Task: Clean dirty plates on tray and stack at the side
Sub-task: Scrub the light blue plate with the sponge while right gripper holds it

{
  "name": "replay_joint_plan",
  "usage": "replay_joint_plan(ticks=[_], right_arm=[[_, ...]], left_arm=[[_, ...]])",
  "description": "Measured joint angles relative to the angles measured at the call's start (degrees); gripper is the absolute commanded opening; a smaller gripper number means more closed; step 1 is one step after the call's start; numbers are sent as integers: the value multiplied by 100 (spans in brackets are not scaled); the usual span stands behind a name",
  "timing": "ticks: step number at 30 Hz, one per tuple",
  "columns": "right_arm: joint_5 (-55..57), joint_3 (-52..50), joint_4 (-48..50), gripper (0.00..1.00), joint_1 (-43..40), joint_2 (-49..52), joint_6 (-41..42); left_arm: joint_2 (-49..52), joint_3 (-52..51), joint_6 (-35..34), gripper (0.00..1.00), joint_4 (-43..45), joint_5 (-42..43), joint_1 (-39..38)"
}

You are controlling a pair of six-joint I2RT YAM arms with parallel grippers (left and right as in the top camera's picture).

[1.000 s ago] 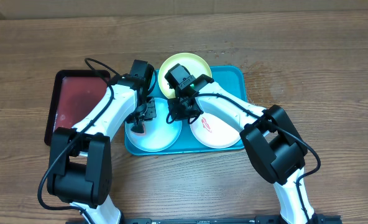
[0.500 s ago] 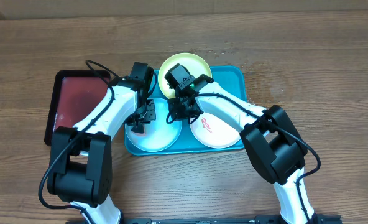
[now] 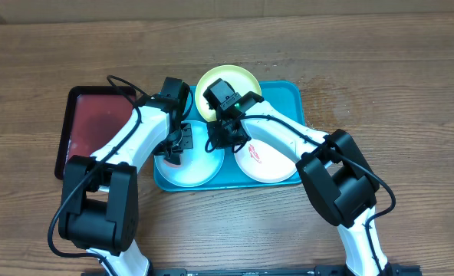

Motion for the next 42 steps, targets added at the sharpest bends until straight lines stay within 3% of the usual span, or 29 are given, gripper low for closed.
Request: replay_joint_plan(ticks=[12, 25, 29, 42], right_arm=[[-2, 0, -7, 27, 0, 0, 0], [0, 0, 0, 27, 0, 0, 2], [-2, 0, -2, 27, 0, 0, 2], [0, 0, -22, 26, 0, 0, 2]], left_arm=[[9, -24, -2, 4, 544, 1204, 0], [13, -26, 31, 4, -103, 1379, 48], [13, -94, 39, 4, -90, 1084, 48], [13, -269, -278, 4, -48, -1023, 44]])
